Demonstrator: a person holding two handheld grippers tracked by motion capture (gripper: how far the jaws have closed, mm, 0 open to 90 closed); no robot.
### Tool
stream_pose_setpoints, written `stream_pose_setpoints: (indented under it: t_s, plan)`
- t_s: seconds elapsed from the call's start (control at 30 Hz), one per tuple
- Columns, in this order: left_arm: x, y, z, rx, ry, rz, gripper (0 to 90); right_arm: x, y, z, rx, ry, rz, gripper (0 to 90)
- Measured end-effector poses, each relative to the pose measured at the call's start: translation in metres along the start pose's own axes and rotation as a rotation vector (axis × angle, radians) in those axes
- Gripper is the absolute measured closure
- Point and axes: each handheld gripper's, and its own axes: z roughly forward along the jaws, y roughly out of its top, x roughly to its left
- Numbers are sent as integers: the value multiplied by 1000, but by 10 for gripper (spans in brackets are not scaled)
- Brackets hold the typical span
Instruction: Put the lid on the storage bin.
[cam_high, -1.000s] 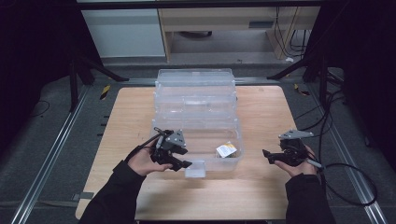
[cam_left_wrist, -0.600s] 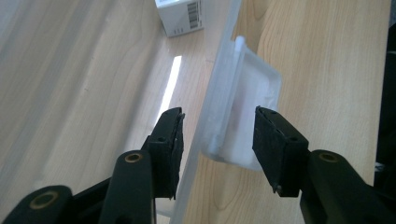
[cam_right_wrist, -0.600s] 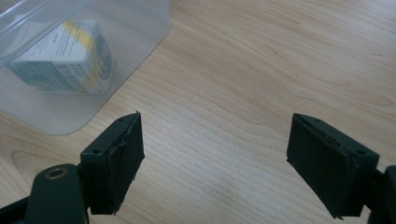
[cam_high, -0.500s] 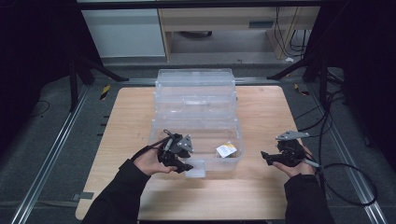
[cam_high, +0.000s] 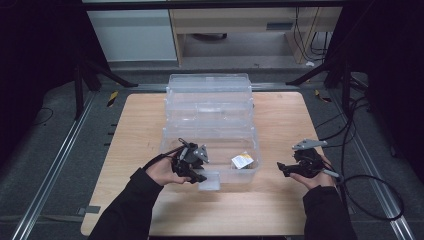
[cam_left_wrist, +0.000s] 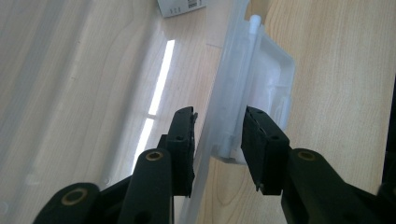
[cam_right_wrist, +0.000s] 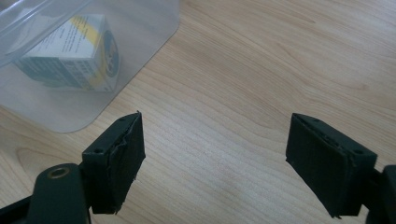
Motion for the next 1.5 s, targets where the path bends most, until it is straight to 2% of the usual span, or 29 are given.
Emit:
stream_pose_setpoints:
  t_s: [0.17, 0.27, 0.33, 0.4, 0.6, 0.7, 0.9, 1.07, 1.5]
  plan:
    - [0, 3, 1, 16, 5, 9, 652, 0, 2, 0, 2, 3, -5, 196]
    - [0, 3, 2, 19, 17, 12, 695, 1, 4, -1, -10, 4, -7, 200]
    - [1, 3, 2, 20, 9, 9, 703, 0, 5, -3, -25, 12, 3, 202]
    - [1, 3, 2, 20, 7, 13, 706, 0, 8, -4, -28, 5, -12, 203]
    - [2, 3, 2, 20, 3, 18, 710, 0, 22, -14, -94, 26, -21, 212]
    - [2, 3, 2, 18, 0, 18, 711, 1, 31, -19, -127, 36, -29, 221]
    - [2, 3, 2, 21, -2, 20, 712, 2, 54, -25, -175, 54, -75, 237]
    - [2, 4, 2, 26, -3, 23, 713, 5, 77, -26, -217, 88, -116, 256]
    - [3, 2, 2, 12, -16, 34, 717, 15, 129, -19, -249, 170, -179, 281]
